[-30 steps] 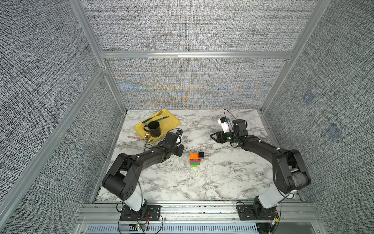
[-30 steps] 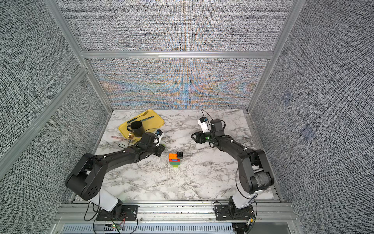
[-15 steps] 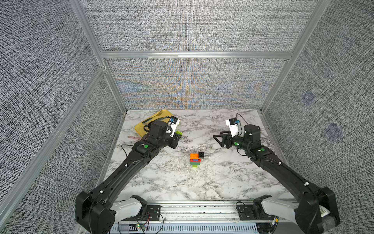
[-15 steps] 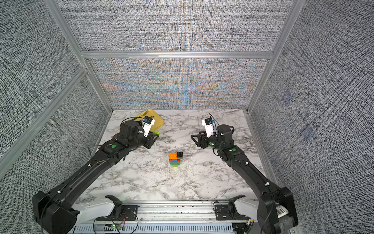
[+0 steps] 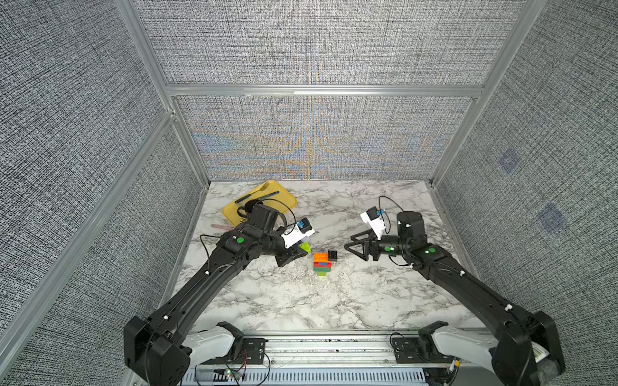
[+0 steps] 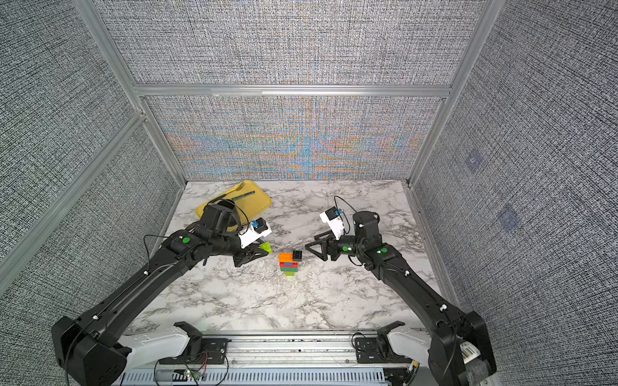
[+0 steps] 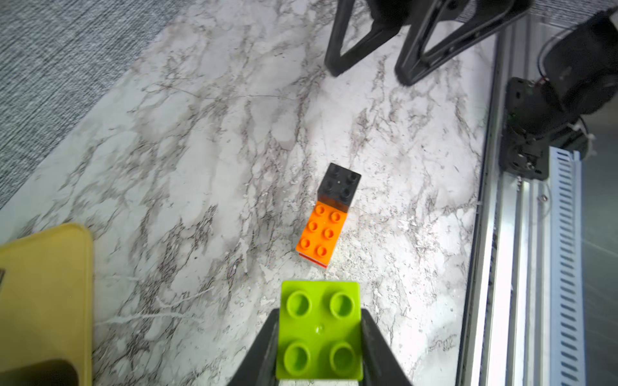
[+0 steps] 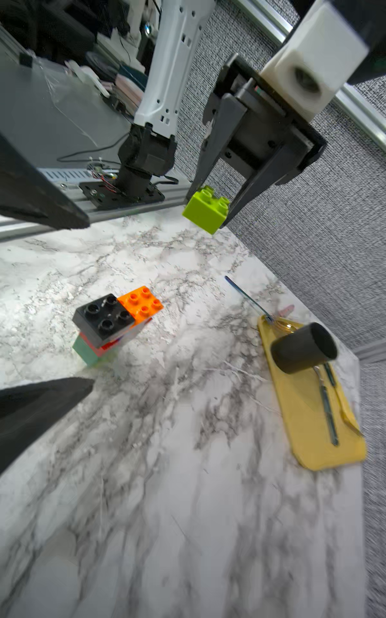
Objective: Assemble a carrot with lego
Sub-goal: Assemble the lego brick with the lego brick.
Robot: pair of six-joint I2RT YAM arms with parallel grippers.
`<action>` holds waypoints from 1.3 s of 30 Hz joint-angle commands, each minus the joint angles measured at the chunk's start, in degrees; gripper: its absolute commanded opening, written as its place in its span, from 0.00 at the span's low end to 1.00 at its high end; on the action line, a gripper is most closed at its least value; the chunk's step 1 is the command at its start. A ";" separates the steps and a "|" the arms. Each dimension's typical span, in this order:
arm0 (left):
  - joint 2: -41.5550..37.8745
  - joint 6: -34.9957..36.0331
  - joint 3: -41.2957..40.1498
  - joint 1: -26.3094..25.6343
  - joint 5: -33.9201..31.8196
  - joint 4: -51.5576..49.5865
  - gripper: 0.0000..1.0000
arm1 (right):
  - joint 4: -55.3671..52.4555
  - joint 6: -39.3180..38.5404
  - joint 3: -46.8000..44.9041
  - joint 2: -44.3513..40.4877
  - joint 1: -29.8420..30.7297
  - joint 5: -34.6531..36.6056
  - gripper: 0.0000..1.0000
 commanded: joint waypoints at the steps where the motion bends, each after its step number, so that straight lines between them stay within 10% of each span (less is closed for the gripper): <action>1: 2.58 10.34 -0.08 0.04 6.11 -1.46 0.15 | 1.84 2.62 0.03 2.94 0.61 -2.14 0.72; 13: 14.79 22.97 6.03 -0.03 8.29 -4.13 0.15 | 4.65 3.66 3.27 12.64 2.44 -5.06 0.69; 39: 21.19 24.26 7.33 0.13 7.05 -3.12 0.14 | 3.07 0.89 4.11 16.02 3.67 -2.20 0.54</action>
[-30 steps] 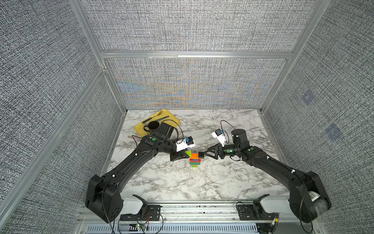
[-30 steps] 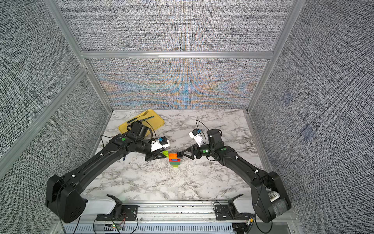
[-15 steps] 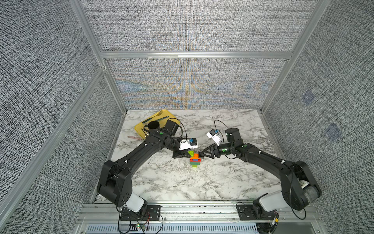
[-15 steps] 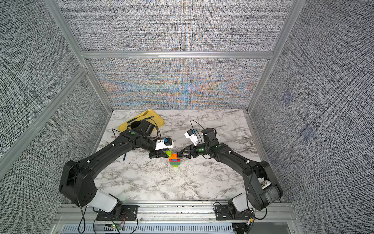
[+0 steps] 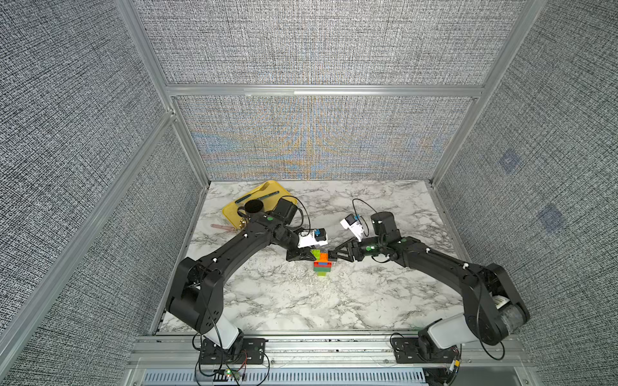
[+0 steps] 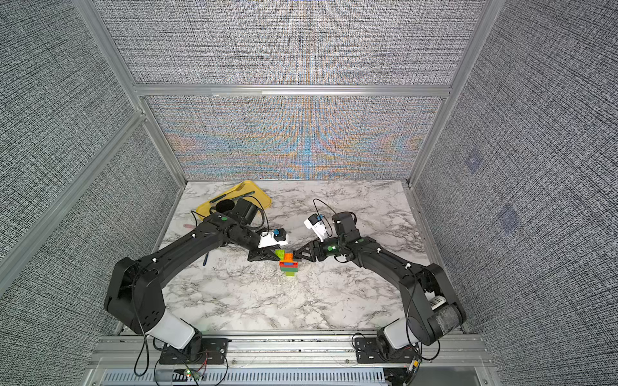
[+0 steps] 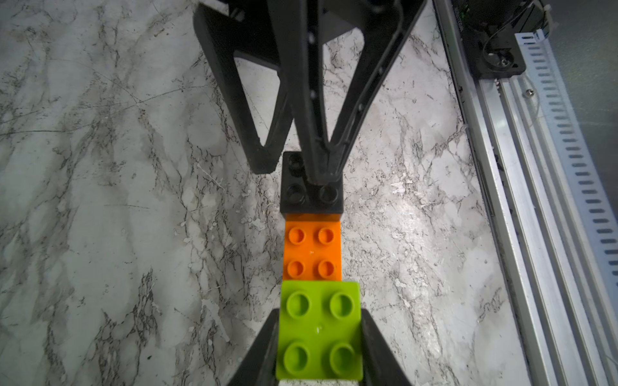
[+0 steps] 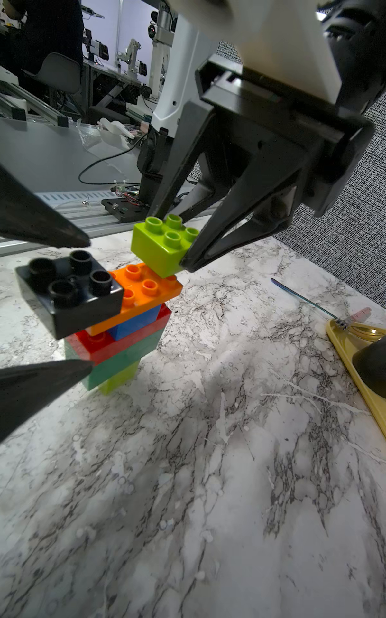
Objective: Assemble a carrot with lego
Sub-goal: Assemble the lego brick with the lego brick.
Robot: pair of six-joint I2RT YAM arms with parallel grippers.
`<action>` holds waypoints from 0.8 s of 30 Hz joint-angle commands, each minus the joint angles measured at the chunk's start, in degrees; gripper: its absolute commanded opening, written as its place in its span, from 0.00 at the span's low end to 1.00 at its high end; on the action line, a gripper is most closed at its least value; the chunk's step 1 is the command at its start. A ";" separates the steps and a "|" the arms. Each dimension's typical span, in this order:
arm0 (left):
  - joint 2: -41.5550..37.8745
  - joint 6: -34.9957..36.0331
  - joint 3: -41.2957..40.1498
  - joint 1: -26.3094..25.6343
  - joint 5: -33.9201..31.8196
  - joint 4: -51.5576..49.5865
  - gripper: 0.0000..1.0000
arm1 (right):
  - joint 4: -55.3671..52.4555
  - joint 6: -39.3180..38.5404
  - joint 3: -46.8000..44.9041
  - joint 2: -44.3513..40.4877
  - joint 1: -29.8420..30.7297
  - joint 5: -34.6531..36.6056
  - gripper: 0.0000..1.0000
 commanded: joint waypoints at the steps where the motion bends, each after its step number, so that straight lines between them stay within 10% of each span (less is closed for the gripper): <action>1: 0.18 0.39 -0.06 0.11 0.16 0.18 0.14 | -0.10 -0.61 0.37 -0.09 0.03 0.48 0.54; 24: 1.13 -0.31 0.10 0.11 -2.12 -0.59 0.13 | -1.02 -0.72 -0.33 0.09 0.05 2.21 0.47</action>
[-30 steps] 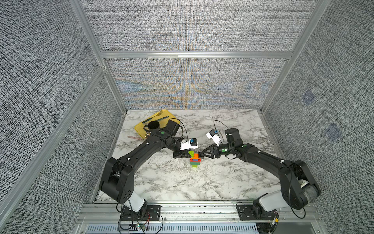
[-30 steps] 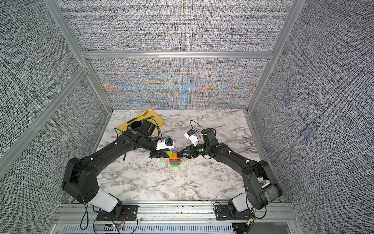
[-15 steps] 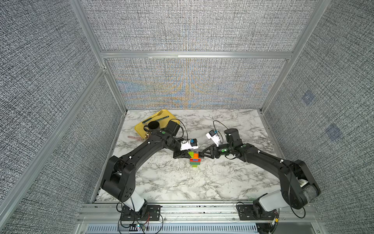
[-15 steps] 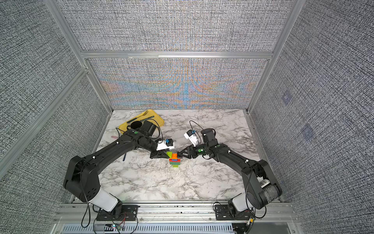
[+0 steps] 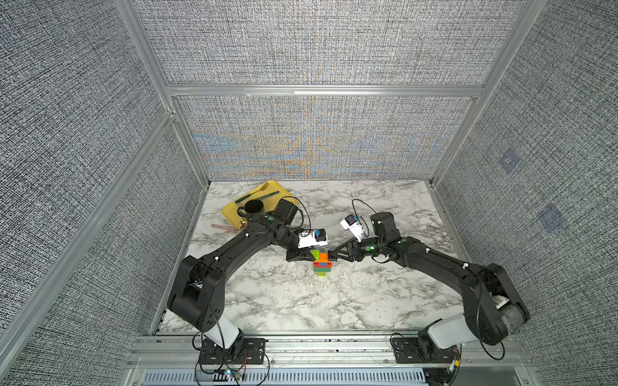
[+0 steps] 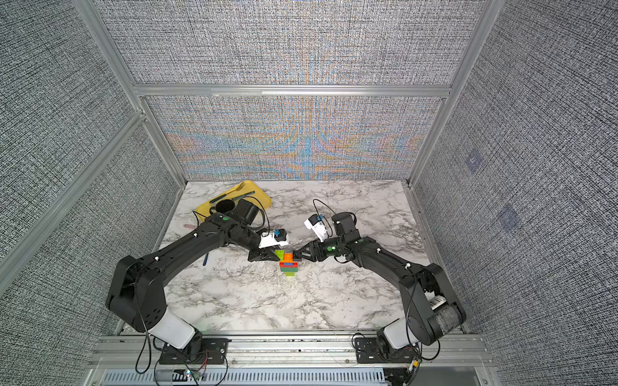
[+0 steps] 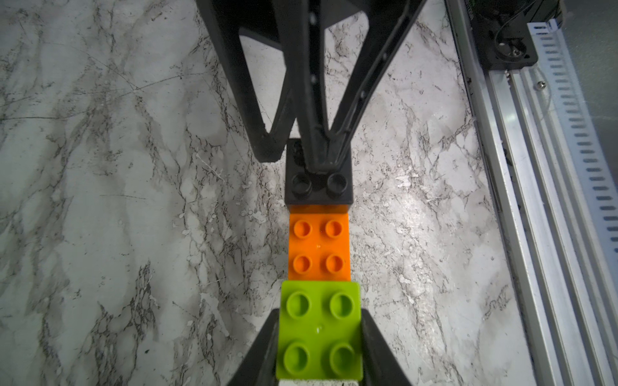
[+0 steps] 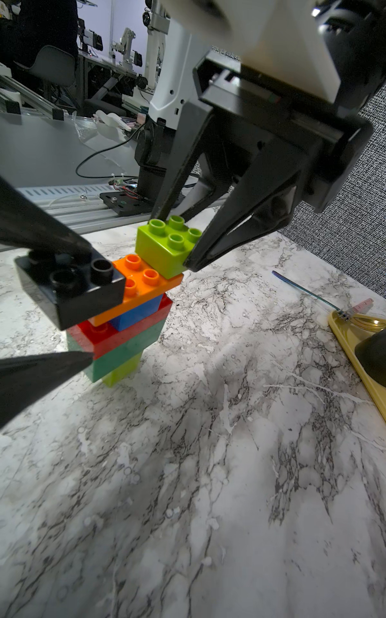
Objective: Assemble a carrot with lego
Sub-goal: Assemble the lego brick with the lego brick.
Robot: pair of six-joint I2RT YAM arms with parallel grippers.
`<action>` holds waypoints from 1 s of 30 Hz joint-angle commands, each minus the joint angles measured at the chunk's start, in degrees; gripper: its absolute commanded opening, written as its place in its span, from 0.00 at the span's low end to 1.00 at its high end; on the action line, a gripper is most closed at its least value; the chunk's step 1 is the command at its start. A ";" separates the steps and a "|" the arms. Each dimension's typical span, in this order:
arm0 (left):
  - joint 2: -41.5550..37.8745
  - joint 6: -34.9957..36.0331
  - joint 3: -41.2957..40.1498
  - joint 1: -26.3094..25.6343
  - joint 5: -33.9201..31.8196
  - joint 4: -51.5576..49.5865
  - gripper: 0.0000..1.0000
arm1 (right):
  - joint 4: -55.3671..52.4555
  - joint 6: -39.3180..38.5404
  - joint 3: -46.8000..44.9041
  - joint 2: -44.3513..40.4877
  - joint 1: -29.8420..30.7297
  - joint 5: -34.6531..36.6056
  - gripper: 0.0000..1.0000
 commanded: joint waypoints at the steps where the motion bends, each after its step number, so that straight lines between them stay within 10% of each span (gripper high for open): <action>1: 0.36 -0.13 0.34 0.09 -1.06 -1.09 0.13 | -0.38 -0.51 -0.27 0.08 0.06 0.91 0.47; 30: -0.63 0.83 -1.86 -0.13 -3.45 -2.95 0.10 | -0.41 1.13 -1.78 -1.12 0.23 3.82 0.42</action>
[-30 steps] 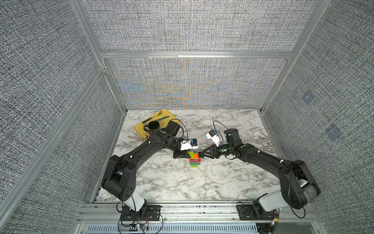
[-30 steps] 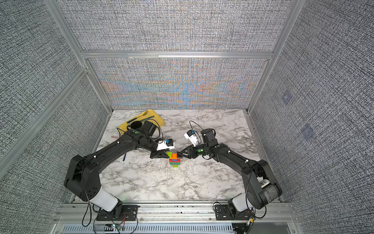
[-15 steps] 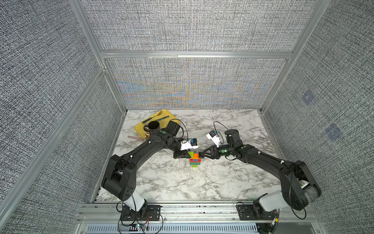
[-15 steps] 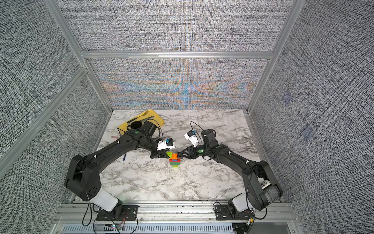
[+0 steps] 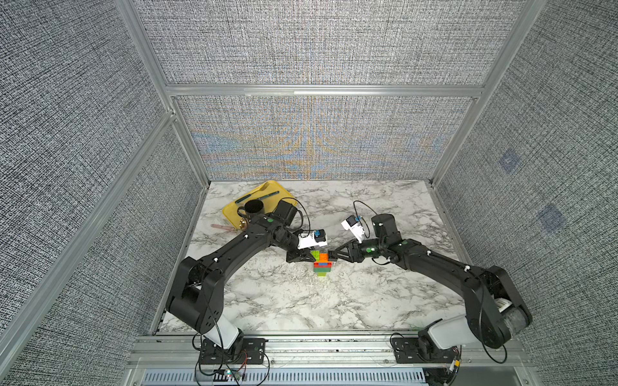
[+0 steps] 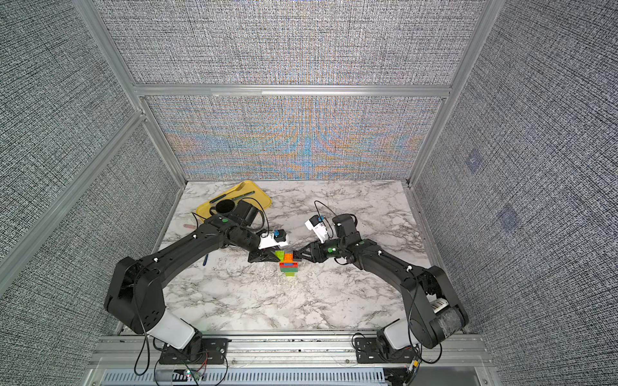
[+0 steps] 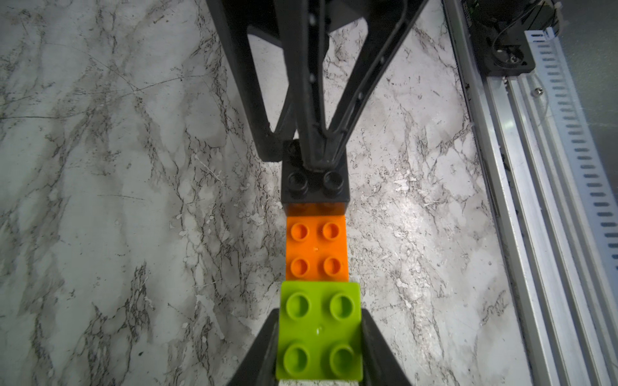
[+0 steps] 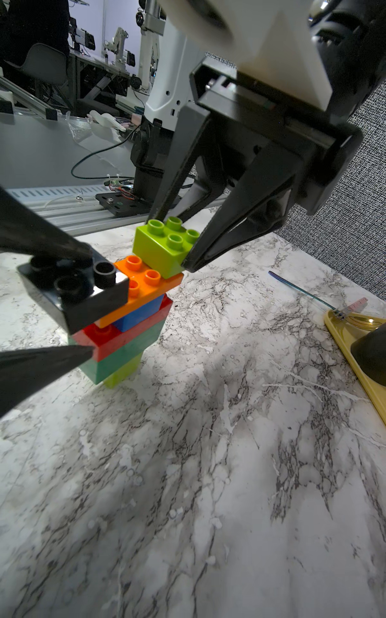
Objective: Assemble a carrot with lego
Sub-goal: Assemble the lego brick with the lego brick.
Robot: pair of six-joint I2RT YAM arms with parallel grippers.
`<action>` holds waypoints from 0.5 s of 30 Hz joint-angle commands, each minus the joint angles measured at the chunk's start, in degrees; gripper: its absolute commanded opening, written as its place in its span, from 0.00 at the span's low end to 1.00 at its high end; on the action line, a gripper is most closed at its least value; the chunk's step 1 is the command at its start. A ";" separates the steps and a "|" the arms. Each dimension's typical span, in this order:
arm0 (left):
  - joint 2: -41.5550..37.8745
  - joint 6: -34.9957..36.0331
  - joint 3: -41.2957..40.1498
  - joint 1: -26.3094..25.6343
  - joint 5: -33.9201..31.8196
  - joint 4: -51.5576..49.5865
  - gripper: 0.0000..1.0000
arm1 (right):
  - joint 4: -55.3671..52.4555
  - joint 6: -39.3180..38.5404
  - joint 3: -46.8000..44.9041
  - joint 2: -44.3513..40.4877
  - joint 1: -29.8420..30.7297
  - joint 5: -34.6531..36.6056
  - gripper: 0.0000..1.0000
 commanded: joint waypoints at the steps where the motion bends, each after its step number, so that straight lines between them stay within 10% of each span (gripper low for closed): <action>1: 0.20 1.35 -0.31 -0.09 -3.52 -3.95 0.10 | -2.10 -0.26 0.08 0.08 0.23 2.64 0.43; 15: 0.69 -0.51 0.27 -0.79 -5.42 -4.29 0.10 | -5.86 -2.67 2.32 1.10 1.76 6.15 0.42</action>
